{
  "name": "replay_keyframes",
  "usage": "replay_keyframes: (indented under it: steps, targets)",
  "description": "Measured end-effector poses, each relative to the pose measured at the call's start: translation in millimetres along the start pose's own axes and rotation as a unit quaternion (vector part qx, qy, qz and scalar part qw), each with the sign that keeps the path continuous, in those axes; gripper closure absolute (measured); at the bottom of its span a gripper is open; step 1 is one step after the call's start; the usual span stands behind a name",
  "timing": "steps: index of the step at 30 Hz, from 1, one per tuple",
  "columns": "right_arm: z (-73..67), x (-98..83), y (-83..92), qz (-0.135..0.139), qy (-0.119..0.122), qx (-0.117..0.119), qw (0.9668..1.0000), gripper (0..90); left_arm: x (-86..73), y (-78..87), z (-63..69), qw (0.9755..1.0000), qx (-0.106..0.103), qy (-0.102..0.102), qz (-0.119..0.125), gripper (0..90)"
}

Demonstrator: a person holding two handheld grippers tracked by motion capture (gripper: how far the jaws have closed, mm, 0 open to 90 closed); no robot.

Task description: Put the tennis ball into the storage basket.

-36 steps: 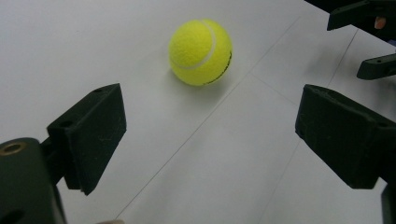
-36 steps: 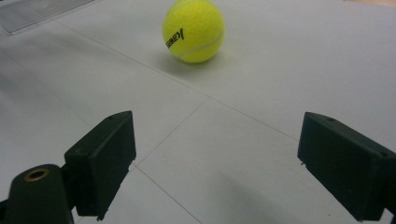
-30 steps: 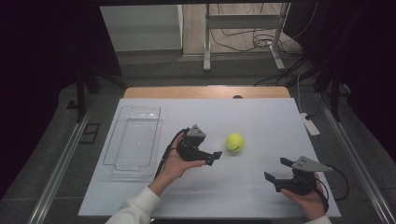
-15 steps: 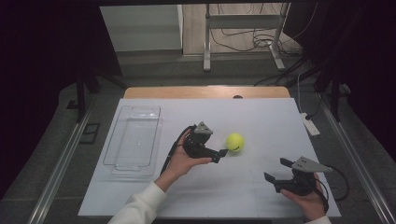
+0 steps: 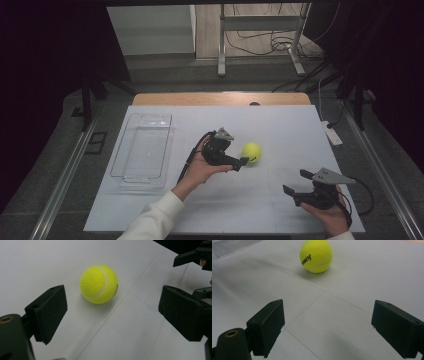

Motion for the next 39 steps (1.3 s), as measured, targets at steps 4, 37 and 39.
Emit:
replay_keyframes:
  steps: [4,37,39]
  targets:
    - [0.1,0.0,-0.1,0.000,0.000,0.000,1.0000,12.0,3.6,-4.4,0.2,1.0000,-0.001,0.002,-0.003,9.2]
    - [1.9,-0.7,0.3,0.000,-0.001,-0.002,1.0000,12.0,20.0,-36.5,-5.5,0.9994,-0.004,0.006,-0.035,8.3]
    - [2.0,-0.7,0.3,0.000,-0.001,-0.002,1.0000,12.0,20.0,-37.8,-5.7,0.9994,-0.005,0.006,-0.035,8.2]
Point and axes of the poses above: each handheld gripper's, and its own axes: y roughly backward along the jaws, x roughly out of its top, z roughly to its right, the point moved 1 cm from there along -y, roughly forward along the jaws, and after that the axes turned 1 degree about -y, right-handed, at the moved point
